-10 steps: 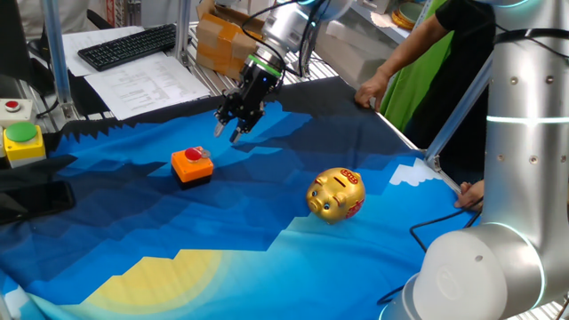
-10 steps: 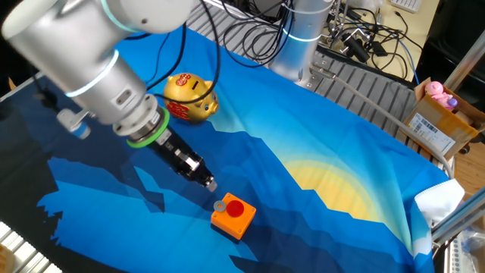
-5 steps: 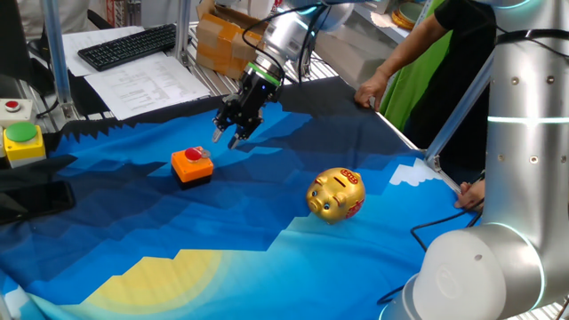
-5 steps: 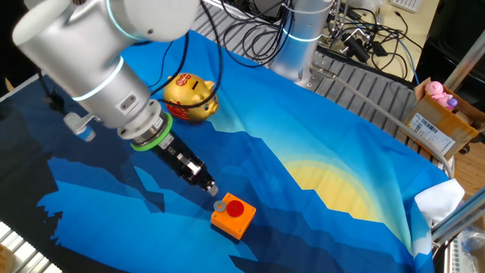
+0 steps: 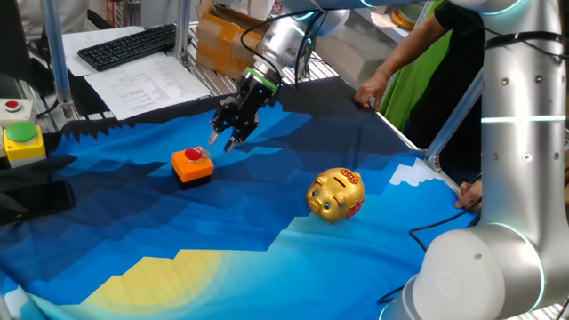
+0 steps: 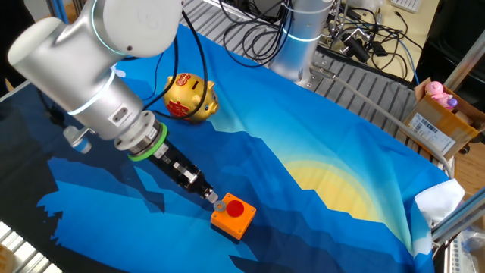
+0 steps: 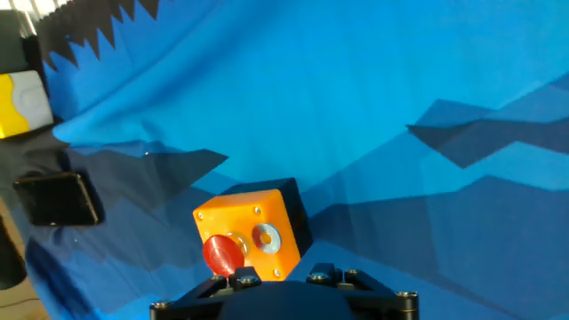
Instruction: Drop coins into a piggy bank
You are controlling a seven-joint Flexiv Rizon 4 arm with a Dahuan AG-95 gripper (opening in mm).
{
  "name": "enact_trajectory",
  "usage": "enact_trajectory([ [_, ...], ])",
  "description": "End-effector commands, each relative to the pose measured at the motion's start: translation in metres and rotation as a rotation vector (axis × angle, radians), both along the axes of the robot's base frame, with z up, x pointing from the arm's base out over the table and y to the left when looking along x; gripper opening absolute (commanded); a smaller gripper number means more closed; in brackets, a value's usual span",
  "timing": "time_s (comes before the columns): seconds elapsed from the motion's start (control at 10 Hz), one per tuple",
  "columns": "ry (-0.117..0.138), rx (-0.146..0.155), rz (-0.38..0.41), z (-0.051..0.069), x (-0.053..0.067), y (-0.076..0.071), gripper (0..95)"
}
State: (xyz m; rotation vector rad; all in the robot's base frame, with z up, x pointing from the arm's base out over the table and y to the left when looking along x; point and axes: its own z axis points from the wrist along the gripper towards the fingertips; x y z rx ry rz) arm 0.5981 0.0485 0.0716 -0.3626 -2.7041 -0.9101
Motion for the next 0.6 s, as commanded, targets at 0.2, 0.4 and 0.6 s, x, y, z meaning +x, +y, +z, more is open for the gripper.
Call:
enact_trajectory([
  [0.2, 0.013, 0.022, -0.009, -0.004, 0.002, 0.005, 19.0],
  [0.4, 0.018, 0.031, -0.017, -0.006, 0.002, 0.009, 19.0],
  [0.6, 0.025, 0.035, -0.025, -0.007, 0.000, 0.015, 19.0],
])
